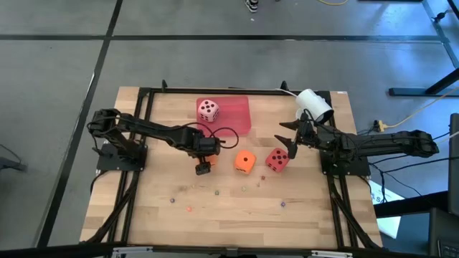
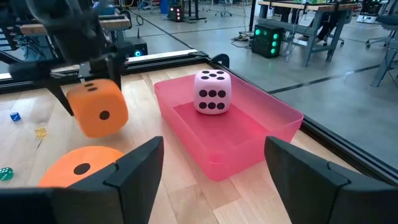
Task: Pick & Place Dice
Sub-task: Put the left large orange die into the red bin
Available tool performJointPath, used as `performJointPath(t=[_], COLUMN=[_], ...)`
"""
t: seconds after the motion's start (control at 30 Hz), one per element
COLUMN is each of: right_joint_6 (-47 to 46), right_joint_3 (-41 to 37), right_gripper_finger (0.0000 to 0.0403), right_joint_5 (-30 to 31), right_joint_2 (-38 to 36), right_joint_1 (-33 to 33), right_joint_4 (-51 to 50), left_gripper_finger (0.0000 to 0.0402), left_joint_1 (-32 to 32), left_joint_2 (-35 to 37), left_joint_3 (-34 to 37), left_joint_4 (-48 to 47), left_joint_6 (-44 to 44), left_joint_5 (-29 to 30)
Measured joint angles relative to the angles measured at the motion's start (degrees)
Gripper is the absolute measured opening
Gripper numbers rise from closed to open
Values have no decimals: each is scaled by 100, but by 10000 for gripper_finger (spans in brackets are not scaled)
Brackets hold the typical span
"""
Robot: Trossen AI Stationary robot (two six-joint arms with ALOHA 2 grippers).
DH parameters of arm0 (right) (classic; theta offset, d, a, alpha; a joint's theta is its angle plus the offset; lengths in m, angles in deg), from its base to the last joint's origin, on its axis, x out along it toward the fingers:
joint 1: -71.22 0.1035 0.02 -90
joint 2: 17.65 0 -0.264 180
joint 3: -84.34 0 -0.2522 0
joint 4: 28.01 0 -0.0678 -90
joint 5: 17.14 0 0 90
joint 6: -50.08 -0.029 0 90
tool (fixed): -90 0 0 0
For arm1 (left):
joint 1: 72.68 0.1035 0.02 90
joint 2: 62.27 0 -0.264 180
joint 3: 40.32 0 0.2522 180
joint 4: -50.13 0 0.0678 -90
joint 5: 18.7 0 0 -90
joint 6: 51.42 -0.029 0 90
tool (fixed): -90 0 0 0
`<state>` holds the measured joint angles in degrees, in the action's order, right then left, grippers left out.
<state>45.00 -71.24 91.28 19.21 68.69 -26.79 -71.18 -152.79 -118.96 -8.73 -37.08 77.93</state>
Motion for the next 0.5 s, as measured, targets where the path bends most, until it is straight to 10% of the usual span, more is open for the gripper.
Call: performJointPath(t=[0.5], right_joint_6=[0], right_joint_3=[0], right_gripper_finger=[278], right_joint_5=[0], right_joint_2=[0], right_joint_1=[2], right_joint_4=[-1], left_gripper_finger=[373], left_joint_1=[555], left_joint_2=[11], left_joint_3=[-1476], left_joint_4=[-671], left_joint_6=[-1701], left_joint_5=[1787])
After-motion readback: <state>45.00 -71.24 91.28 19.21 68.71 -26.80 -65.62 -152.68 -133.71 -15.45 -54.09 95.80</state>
